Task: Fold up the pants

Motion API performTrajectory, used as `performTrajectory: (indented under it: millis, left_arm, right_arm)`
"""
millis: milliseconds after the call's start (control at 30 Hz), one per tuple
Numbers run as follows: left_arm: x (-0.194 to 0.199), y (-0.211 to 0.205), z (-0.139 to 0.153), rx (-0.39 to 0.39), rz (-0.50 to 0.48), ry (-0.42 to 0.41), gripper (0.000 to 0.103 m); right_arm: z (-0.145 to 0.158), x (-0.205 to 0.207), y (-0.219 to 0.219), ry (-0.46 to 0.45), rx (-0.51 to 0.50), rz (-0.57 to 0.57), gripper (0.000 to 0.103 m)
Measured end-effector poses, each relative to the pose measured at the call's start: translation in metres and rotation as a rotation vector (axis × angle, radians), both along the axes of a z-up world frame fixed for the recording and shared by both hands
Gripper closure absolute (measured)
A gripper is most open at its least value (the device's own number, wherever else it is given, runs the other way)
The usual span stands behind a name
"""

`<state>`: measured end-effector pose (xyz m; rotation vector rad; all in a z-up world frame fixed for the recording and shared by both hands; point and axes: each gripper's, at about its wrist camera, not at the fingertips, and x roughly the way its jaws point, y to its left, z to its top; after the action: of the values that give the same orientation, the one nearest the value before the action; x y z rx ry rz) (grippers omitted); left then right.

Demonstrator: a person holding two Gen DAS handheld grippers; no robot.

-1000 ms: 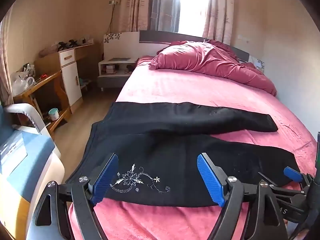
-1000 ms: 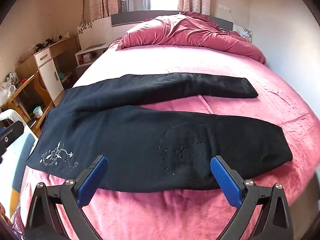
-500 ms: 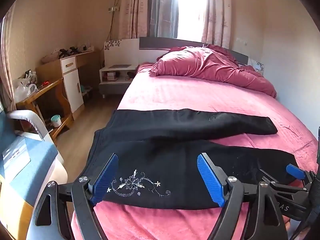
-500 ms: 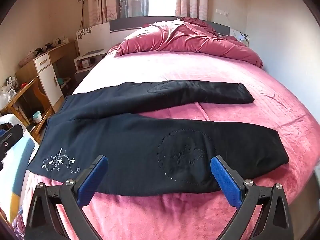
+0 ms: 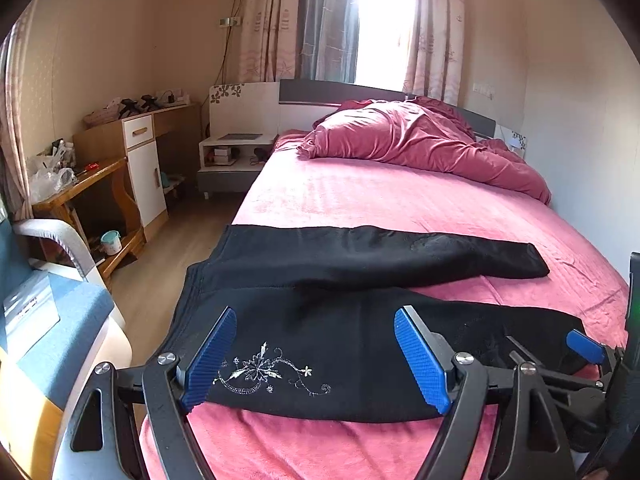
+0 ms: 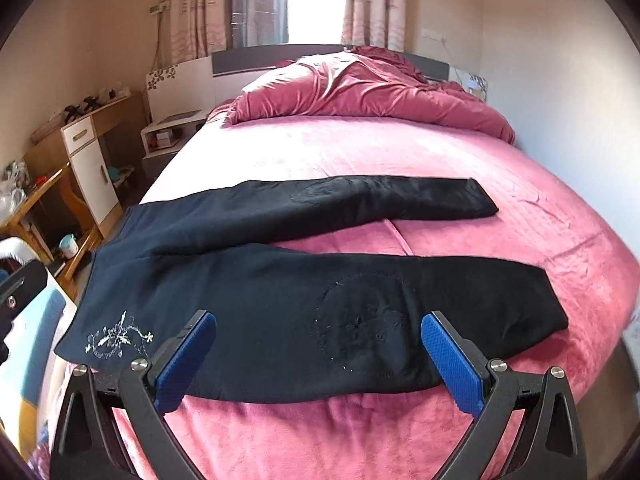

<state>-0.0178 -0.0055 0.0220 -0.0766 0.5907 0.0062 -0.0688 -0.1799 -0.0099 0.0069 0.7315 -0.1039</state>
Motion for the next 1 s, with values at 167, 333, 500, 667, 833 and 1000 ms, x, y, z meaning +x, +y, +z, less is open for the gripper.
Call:
performTrajectory:
  millis: [167, 333, 500, 667, 833, 1000]
  left_arm:
    - [-0.0023, -0.0004, 0.0013, -0.001, -0.002, -0.007, 0.020]
    - [-0.0038, 0.0002, 0.0021, -0.005, 0.003, -0.010, 0.020]
    - [-0.0047, -0.0006, 0.0016, -0.007, 0.004, -0.012, 0.020]
    - [-0.0056, 0.0003, 0.0024, -0.012, 0.009, -0.015, 0.020]
    - [-0.0053, 0.0013, 0.0018, -0.015, 0.007, -0.013, 0.020]
    - [-0.0053, 0.0013, 0.0009, -0.014, 0.007, -0.012, 0.020]
  right_arm:
    - [0.0051, -0.0033, 0.0011, -0.016, 0.000, 0.007, 0.000]
    - [0.0060, -0.0050, 0.0030, -0.023, 0.003, 0.014, 0.000]
    - [0.0061, -0.0065, 0.0039, -0.027, 0.001, 0.018, 0.000]
    - [0.0060, -0.0085, 0.0049, -0.029, -0.003, 0.020, 0.000]
    - [0.0049, -0.0090, 0.0058, -0.026, -0.002, 0.019, 0.000]
    - [0.0040, -0.0090, 0.0050, -0.026, -0.003, 0.018, 0.000]
